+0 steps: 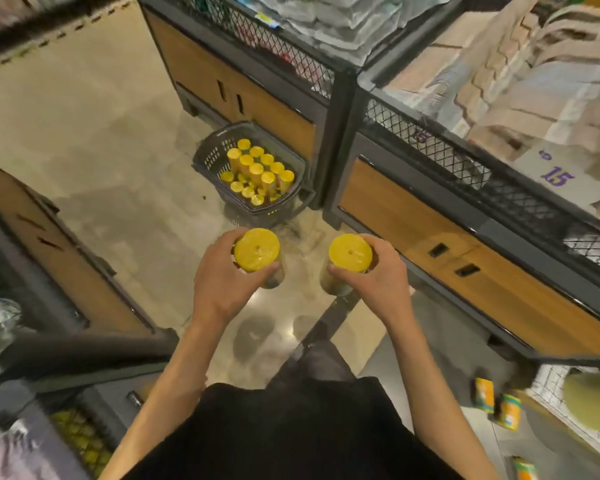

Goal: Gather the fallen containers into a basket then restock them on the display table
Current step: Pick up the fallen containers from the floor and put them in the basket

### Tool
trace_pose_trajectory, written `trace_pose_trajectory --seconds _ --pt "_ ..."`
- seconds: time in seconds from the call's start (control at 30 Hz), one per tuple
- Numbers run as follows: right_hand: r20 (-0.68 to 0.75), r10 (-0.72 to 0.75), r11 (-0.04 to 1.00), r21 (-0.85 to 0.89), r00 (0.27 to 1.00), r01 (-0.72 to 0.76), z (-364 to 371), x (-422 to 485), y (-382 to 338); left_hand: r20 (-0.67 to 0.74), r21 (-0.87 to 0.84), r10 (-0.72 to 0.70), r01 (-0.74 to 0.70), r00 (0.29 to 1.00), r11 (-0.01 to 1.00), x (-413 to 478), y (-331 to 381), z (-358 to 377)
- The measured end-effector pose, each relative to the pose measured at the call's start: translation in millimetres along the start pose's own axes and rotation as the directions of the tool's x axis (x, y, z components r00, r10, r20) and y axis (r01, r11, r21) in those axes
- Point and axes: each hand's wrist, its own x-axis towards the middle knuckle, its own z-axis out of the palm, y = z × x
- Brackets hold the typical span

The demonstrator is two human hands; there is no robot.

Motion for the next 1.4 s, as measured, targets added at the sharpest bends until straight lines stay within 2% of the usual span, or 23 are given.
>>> trace_pose_trajectory --seconds 0.3,0.63,0.73,0.83,1.03,1.27,1.4 --pt "0.097 -0.074 0.996 -0.039 0.992 0.078 77 139 -43 -0.010 0.061 0.019 -0.018 1.000 0.998 132 -33 -23" --pt "0.181 -0.096 0.980 -0.153 0.979 0.125 155 293 -79 -0.003 0.077 -0.103 0.103 0.995 0.992 296 -64 -59" --pt "0.179 -0.047 0.982 -0.170 0.983 0.078 173 323 -88 0.013 0.071 -0.128 0.126 0.992 0.989 339 -76 -68" --pt "0.166 0.019 0.981 -0.196 0.986 0.014 194 350 -93 0.087 0.071 -0.112 0.106 0.990 0.992 388 -95 -75" --pt "0.019 0.169 0.958 -0.239 0.985 -0.159 250 385 -107 0.267 0.139 -0.052 0.015 0.962 0.990 496 -136 -85" --pt "-0.140 0.402 0.897 -0.139 0.905 -0.420 317 426 -125 0.498 0.245 -0.025 -0.113 0.867 0.963 615 -174 -92" --pt "-0.151 0.452 0.865 -0.165 0.879 -0.473 349 457 -114 0.555 0.257 -0.037 -0.128 0.831 0.958 661 -206 -79"
